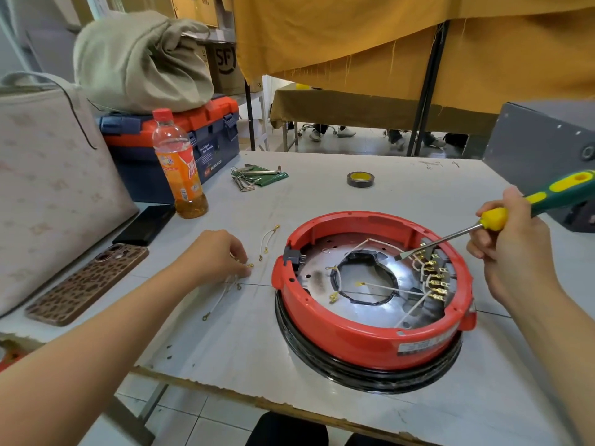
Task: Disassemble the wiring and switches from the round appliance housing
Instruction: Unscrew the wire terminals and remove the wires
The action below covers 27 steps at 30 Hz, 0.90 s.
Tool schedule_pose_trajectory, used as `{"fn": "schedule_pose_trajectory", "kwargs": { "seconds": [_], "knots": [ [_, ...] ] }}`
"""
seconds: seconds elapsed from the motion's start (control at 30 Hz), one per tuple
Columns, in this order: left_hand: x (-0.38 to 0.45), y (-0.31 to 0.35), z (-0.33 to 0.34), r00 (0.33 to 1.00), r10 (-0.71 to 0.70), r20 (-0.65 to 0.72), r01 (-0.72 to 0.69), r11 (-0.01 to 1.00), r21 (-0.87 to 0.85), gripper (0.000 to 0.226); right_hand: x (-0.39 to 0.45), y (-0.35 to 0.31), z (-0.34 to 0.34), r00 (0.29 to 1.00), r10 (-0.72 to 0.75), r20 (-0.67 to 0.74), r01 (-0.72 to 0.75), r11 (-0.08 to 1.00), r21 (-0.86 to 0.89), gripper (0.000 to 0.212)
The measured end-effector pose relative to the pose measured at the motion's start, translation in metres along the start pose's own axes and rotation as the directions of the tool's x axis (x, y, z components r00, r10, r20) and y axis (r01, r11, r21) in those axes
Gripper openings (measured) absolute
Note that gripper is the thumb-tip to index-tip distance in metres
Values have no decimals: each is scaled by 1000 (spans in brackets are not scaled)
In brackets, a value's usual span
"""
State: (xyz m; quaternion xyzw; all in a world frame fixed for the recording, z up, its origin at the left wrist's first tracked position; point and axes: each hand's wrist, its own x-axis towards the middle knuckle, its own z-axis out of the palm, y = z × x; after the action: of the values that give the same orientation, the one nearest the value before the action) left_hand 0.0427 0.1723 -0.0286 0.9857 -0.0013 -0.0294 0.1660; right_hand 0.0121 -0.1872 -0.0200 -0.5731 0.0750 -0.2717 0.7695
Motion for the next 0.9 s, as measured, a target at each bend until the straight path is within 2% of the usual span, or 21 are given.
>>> {"fn": "schedule_pose_trajectory", "kwargs": {
  "seconds": [0.1,0.2,0.27,0.37,0.5,0.6,0.7,0.8,0.9],
  "knots": [
    [0,1,-2,999,9,31,-10,999,36,20,0,-2,0,1000,-4,0,4,1000,13,35],
    [-1,11,-5,999,38,-35,-36,998,42,23,-1,-3,0,1000,-7,-7,8,1000,20,36],
    [-2,27,-7,985,126,-115,-126,992,3,20,-1,-4,0,1000,-16,-6,16,1000,26,35],
    [-4,58,-8,920,329,-214,-342,939,-28,10,-2,-5,0,999,-35,3,35,998,44,35],
    [-5,99,-11,831,489,-265,-513,858,-26,26,-2,-7,-3,997,-73,14,72,996,56,33],
    [-3,129,-8,772,617,-154,-620,784,31,32,-1,-8,-4,996,-90,-1,90,995,45,33],
    [1,155,0,700,714,22,-714,700,29,55,0,-9,-5,994,-103,-22,104,994,29,34],
    [11,171,11,672,713,198,-734,678,51,77,1,-10,-6,992,-125,-31,125,992,6,34],
    [21,173,21,663,714,227,-749,638,181,78,2,-11,-7,988,-149,-45,149,989,-2,33]
  ]
}}
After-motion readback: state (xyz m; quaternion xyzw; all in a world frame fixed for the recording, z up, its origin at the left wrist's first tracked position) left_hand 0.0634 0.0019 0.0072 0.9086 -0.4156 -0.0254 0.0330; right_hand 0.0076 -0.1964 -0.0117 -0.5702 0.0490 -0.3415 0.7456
